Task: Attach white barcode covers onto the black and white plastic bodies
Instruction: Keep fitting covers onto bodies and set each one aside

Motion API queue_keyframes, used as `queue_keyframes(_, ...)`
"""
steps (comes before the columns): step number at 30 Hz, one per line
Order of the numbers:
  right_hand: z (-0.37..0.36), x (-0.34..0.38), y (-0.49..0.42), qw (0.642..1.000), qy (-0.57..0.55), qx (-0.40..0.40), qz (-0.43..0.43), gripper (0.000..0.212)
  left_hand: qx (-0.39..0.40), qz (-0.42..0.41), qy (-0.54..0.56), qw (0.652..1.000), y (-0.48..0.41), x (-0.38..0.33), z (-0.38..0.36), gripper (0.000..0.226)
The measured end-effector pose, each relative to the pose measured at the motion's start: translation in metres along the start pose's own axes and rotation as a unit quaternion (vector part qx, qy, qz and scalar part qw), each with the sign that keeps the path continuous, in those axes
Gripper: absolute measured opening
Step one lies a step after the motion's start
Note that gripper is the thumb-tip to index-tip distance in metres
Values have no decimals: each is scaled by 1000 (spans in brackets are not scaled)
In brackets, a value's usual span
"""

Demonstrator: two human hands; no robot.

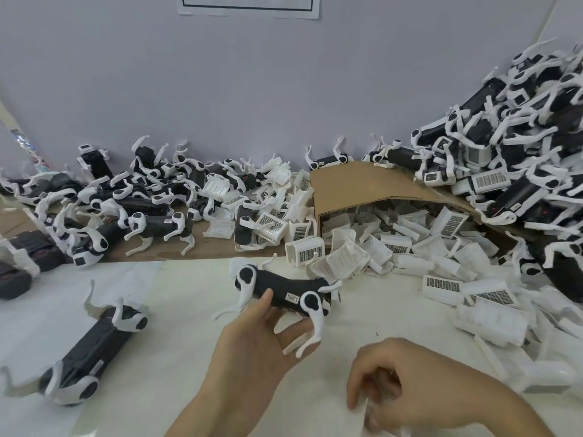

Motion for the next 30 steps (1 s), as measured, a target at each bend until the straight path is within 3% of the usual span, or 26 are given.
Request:
queue_keyframes(4,7,-5,-2,998,-2,-57,-22,9,-6,7,40,999,0,1,1,41)
queue_keyframes(8,25,-21,3,985,-56,-151,-60,11,-15,-2,37,999,0,0,3,39)
queue_keyframes(17,57,-27,16,914,-225,-336,-47,24,-42,-44,-16,998,-2,-4,9,39)
queue_keyframes(22,65,-26,21,885,-276,-374,-12,38,-29,-30,-47,998,-2,-1,6,44)
queue_keyframes(28,64,-23,20,886,-269,-377,-2,53,-18,-12,-83,996,-1,4,3,35)
queue_keyframes(30,61,-21,18,891,-270,-366,6,55,-17,-8,-103,995,-1,6,1,44)
Point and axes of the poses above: each hand's wrist, its own y-axis away from the middle knuckle, its own z-axis out of the back of the hand, x = y × z, the point moved 9 cm from there along -y, towards the middle knuckle, and after that the axes turned 15 degrees about y, right-handed, at the moved point
